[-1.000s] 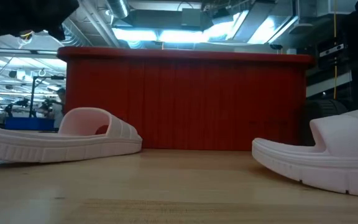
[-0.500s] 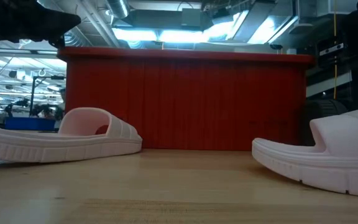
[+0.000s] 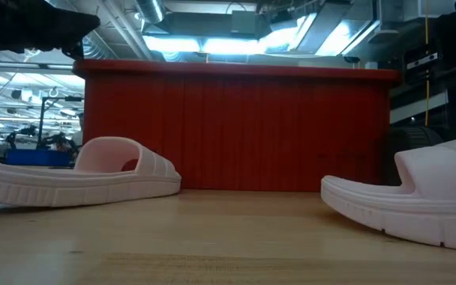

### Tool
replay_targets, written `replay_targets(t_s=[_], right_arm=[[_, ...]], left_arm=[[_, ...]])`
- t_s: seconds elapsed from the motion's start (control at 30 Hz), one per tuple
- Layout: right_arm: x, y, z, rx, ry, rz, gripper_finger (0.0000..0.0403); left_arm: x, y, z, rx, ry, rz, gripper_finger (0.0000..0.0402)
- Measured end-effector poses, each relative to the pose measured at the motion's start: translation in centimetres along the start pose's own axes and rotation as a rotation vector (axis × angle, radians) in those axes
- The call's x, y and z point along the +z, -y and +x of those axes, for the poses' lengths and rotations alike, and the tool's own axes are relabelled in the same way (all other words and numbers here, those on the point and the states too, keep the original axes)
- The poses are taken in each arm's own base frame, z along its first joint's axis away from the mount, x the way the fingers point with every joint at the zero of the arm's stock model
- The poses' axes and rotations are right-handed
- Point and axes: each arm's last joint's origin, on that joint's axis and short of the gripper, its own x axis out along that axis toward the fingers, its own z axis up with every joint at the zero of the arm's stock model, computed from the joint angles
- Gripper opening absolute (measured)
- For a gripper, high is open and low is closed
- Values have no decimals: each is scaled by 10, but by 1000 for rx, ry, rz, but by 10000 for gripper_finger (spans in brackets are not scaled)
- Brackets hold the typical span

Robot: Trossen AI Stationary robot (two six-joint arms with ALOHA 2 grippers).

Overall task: Pick and place slides into bin
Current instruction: Put the bottom black slipper into the red bin

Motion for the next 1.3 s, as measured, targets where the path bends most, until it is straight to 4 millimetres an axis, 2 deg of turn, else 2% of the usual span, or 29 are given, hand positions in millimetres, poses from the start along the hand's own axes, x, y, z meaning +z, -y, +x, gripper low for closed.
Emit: replay_targets(t_s=[0.1, 0.27, 0.5, 0.7, 0.83, 0.93, 1.1, 1.3], right_arm=[[0, 0, 0, -7, -3, 41, 10], [2, 1, 4, -32, -34, 46, 10], [30, 4, 19, -74, -91, -2, 10], [46, 8, 40, -117, -150, -48, 10], [58, 10, 54, -115, -131, -103, 10], [60, 12, 64, -114, -139, -104, 10], [52, 11, 79, -102, -166, -98, 10], [44, 5, 95, -196, -164, -183, 10]], left_arm=[[-3, 3, 1, -55, -27, -73, 2], [-5, 6, 5, -31, -74, -142, 2], [-3, 16, 13, -16, -79, -155, 2], [8, 29, 26, -2, -179, -159, 2], [22, 43, 38, -24, -228, -141, 2], [32, 55, 48, -24, -261, -108, 2], [48, 81, 61, -5, -309, -49, 2], [59, 115, 69, 0, -336, 7, 2]])
